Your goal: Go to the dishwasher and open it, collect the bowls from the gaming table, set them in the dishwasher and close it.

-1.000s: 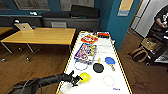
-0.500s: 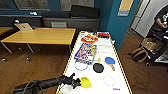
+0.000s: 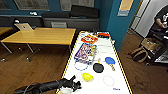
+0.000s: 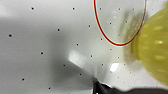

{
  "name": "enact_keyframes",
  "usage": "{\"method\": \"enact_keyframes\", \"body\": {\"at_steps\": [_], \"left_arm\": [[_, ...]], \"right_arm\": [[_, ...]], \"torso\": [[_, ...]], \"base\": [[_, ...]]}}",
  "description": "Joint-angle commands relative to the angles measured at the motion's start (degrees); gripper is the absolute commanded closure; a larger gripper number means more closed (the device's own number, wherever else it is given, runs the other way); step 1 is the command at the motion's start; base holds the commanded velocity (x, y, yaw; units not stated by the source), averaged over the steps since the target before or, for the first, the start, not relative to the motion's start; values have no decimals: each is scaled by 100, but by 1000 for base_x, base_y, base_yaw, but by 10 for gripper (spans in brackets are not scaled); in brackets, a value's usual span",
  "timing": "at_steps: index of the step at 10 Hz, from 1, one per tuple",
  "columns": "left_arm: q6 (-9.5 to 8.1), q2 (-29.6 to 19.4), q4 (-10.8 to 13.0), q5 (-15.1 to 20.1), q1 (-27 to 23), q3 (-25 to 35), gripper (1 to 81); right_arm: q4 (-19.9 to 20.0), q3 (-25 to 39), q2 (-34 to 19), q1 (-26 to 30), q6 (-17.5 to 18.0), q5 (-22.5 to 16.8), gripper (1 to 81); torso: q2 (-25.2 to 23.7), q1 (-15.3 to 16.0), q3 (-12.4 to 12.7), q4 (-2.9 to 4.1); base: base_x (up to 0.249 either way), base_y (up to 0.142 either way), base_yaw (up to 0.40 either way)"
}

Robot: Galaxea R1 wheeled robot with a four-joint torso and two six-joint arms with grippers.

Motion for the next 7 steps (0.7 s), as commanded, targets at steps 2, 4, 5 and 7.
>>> {"method": "enact_keyframes", "body": {"at_steps": [2, 4, 5, 7], "left_arm": [[-32, -235, 91, 253, -990, 591, 811], [-181, -235, 91, 253, -1280, 591, 811], [-287, -226, 91, 297, -1508, 713, 10], [-629, -208, 109, 315, -1772, 933, 10]], "right_arm": [[-158, 120, -143, 224, -27, -219, 811], [-167, 137, -143, 250, -35, -227, 811], [-158, 147, -143, 250, -35, -227, 811], [-167, 147, -143, 258, -35, -227, 811]], "torso": [[0, 0, 0, 0], [0, 0, 0, 0], [0, 0, 0, 0], [0, 0, 0, 0]], "base": [[0, 0, 0], [0, 0, 0], [0, 0, 0], [0, 0, 0]]}}
